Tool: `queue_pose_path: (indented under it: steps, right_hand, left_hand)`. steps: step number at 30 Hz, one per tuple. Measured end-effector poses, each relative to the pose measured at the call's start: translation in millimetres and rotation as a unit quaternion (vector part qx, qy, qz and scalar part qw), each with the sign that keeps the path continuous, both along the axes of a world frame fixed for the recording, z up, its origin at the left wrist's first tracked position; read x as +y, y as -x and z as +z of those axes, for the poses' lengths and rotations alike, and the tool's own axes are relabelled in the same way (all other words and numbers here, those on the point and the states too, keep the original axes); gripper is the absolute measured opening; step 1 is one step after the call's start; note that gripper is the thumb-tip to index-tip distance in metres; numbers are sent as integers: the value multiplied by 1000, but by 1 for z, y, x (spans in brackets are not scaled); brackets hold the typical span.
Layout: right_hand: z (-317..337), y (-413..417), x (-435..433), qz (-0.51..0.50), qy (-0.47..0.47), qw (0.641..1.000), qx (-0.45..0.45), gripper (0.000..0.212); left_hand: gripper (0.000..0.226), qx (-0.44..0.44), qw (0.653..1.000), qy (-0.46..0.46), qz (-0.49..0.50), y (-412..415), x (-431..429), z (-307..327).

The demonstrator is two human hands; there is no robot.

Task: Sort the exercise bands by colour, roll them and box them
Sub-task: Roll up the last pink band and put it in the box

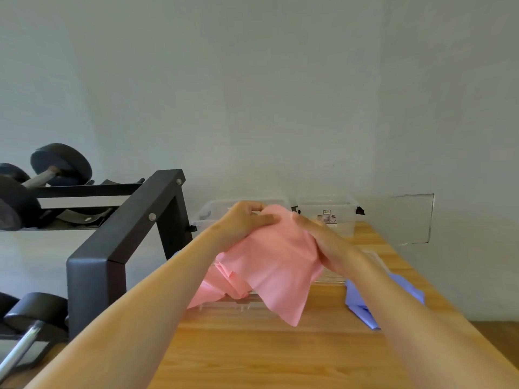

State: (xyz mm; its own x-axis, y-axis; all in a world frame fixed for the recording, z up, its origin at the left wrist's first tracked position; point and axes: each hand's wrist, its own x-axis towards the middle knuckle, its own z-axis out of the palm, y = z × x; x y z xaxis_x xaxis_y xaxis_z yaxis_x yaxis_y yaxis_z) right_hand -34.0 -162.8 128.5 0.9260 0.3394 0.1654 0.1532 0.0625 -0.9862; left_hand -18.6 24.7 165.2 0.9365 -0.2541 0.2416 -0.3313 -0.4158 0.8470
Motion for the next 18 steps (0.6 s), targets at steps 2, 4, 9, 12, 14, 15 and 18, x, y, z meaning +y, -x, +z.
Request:
queue_pose_path:
  steps: [2, 4, 9, 12, 14, 15, 18]
  right_hand:
    - [3, 4, 3, 22, 25, 999, -2, 42]
    - [4, 6, 6, 11, 45, 999, 3, 29]
    - [7, 3, 11, -81, 73, 994, -26, 12]
    - [17, 3, 10, -78, -22, 996, -30, 14]
    - [26, 2, 9, -90, -87, 992, -20, 13]
    - [29, 1, 9, -96, -107, 990, -15, 13]
    - [35, -2, 9, -107, -132, 985, -22, 15]
  left_hand:
    - [12, 2, 1000, 2, 1, 0, -1, -1]
    - [15, 5, 1000, 16, 2, -1, 0, -4]
    - [35, 56, 991, 125, 5, -5, 11, -8]
    - [65, 121, 979, 159, -32, -1, 19, -10]
    - [77, 163, 972, 161, -55, 2, 21, -11]
    - [74, 168, 976, 128, -48, 6, 21, -11]
    - [50, 79, 995, -12, 59, 5, 24, -16]
